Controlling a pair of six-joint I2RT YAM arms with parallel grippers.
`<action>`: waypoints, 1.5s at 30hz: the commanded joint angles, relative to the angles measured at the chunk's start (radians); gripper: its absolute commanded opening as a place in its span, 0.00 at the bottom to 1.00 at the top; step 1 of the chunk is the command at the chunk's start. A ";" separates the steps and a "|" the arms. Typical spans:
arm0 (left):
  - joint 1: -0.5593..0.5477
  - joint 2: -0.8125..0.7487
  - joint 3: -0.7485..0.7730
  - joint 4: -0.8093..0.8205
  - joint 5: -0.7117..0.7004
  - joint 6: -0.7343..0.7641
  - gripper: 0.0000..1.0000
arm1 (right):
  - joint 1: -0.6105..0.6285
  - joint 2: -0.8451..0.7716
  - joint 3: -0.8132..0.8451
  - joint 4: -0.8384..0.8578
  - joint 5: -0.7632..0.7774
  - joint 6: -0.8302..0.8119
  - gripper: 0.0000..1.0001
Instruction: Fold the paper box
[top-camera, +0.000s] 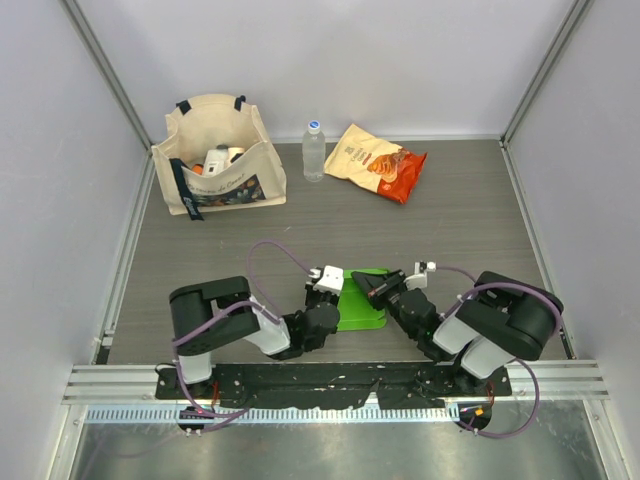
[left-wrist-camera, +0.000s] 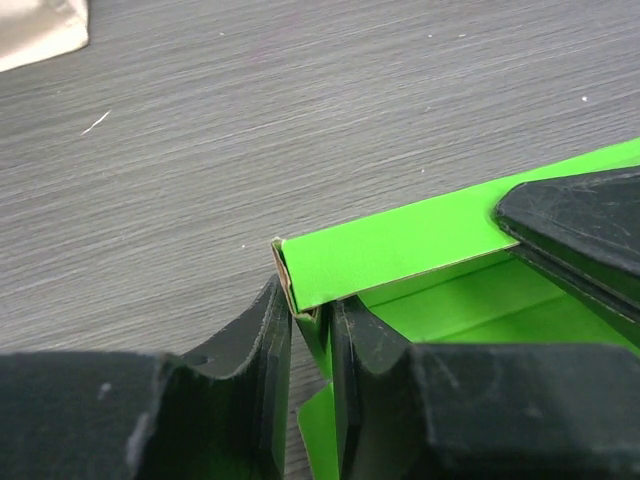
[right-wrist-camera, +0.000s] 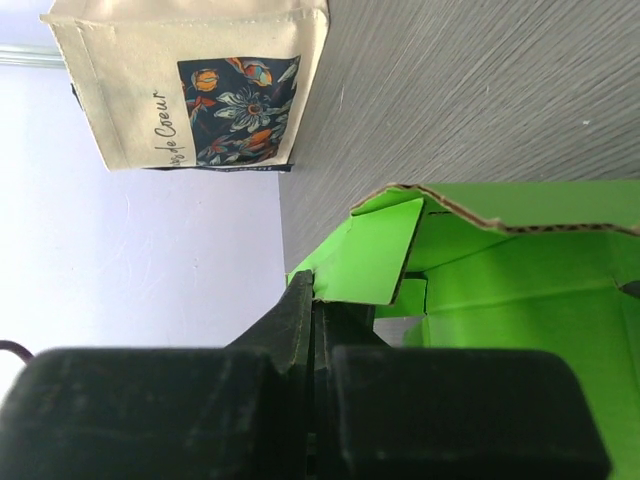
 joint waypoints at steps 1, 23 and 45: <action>-0.008 0.080 -0.006 -0.017 -0.078 0.022 0.00 | 0.063 0.052 -0.038 0.104 -0.025 0.013 0.01; 0.116 -0.548 -0.352 -0.175 0.450 -0.104 0.48 | 0.052 0.184 -0.038 0.266 -0.041 0.048 0.01; 0.159 -0.306 -0.213 -0.042 0.487 0.005 0.45 | 0.052 0.180 -0.014 0.224 -0.051 0.065 0.01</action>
